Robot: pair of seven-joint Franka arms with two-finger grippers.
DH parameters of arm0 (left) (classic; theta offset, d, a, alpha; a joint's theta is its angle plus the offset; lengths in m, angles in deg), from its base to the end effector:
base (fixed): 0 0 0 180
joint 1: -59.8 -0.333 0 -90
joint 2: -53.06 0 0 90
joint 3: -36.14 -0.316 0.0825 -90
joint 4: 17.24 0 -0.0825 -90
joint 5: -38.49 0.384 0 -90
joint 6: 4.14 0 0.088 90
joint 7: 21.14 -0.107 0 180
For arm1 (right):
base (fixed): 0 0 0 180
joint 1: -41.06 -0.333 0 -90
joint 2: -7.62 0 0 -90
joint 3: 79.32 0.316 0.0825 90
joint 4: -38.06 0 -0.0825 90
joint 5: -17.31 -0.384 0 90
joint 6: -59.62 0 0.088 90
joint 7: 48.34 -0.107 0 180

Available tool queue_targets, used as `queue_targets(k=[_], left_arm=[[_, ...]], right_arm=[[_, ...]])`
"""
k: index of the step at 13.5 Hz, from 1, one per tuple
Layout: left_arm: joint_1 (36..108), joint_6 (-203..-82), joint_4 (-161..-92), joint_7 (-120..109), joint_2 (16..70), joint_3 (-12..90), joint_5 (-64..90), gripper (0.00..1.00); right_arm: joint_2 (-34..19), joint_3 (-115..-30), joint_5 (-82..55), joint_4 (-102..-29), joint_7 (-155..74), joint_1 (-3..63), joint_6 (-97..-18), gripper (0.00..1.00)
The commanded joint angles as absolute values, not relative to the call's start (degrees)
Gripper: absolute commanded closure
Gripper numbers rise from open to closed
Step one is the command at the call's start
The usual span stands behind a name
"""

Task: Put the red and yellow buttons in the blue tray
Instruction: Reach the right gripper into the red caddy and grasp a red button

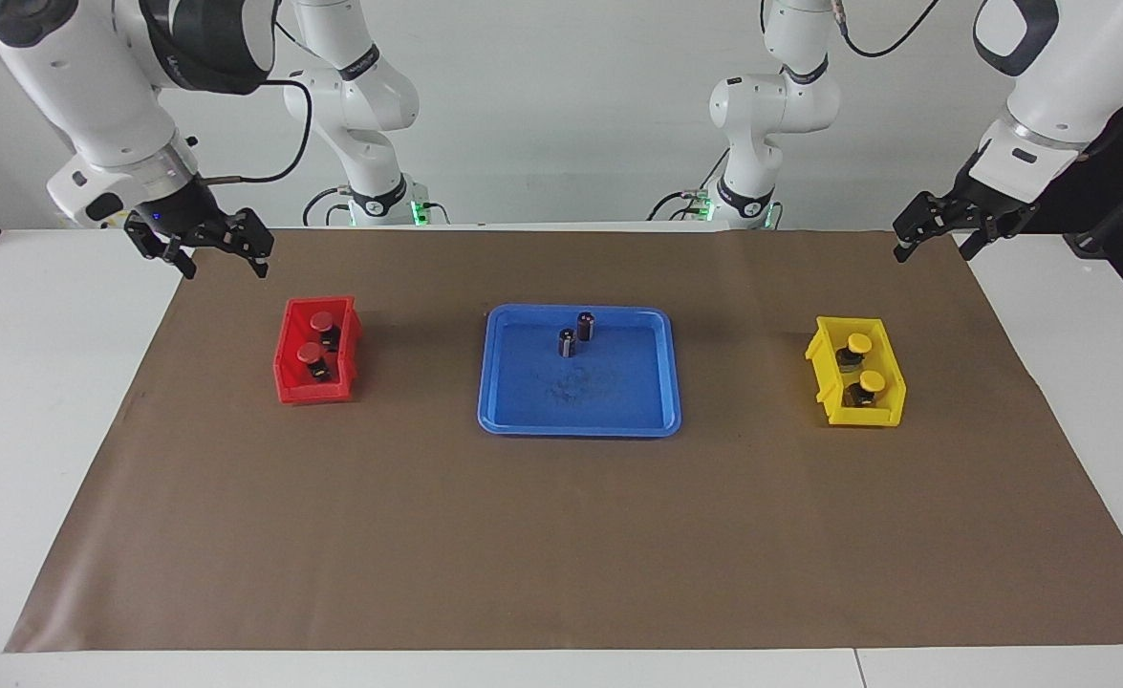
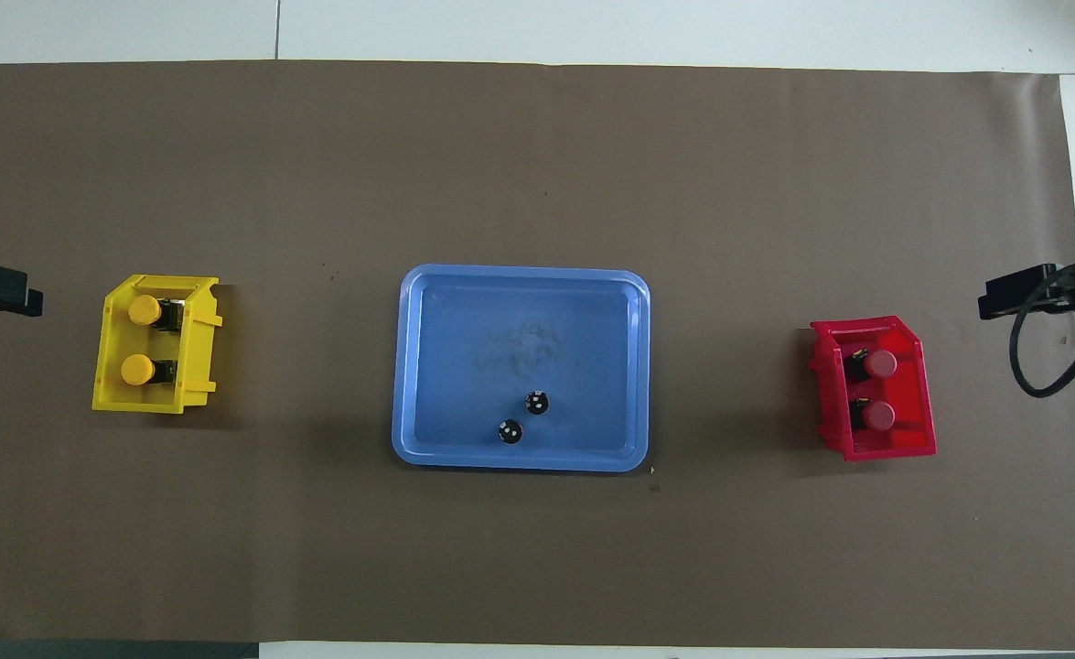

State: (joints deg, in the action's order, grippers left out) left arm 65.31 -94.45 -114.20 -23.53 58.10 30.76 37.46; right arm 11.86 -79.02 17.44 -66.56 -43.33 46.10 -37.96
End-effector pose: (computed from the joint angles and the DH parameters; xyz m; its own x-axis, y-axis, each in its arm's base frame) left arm 0.5260 -0.0010 0.6150 0.9986 -0.0445 -0.0274 -0.0437 -0.9987 0.0274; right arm 0.5323 -0.0443 0.5550 0.9988 0.0051 -0.0489 0.0050 -1.0000 -0.0017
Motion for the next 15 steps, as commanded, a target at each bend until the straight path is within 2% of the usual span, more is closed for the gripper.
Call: queue_targets(k=[1,5,8,11,15], left_arm=[[65.25,-93.7,-114.18,-23.69,58.33,30.78,38.76,0.0],[65.43,-93.7,-114.18,-23.69,58.33,30.78,38.76,0.0],[65.6,-93.7,-114.18,-23.69,58.33,30.78,38.67,0.0],[65.61,-93.7,-114.18,-23.69,58.33,30.78,38.67,0.0],[65.61,-93.7,-114.18,-23.78,58.24,30.6,38.76,0.0]], right_arm=[[11.5,-78.79,17.66,-72.4,-43.24,45.55,-44.77,0.16],[9.2,-78.7,17.48,-79.86,-43.24,45.28,-55.75,0.3],[8.68,-78.7,16.35,-85.93,-43.33,45.28,-62.44,0.3],[7.79,-78.7,15.9,-87.44,-43.24,45.2,-63.96,0.3],[8.32,-78.7,15.9,-90.78,-43.24,44.59,-67.12,0.38]])
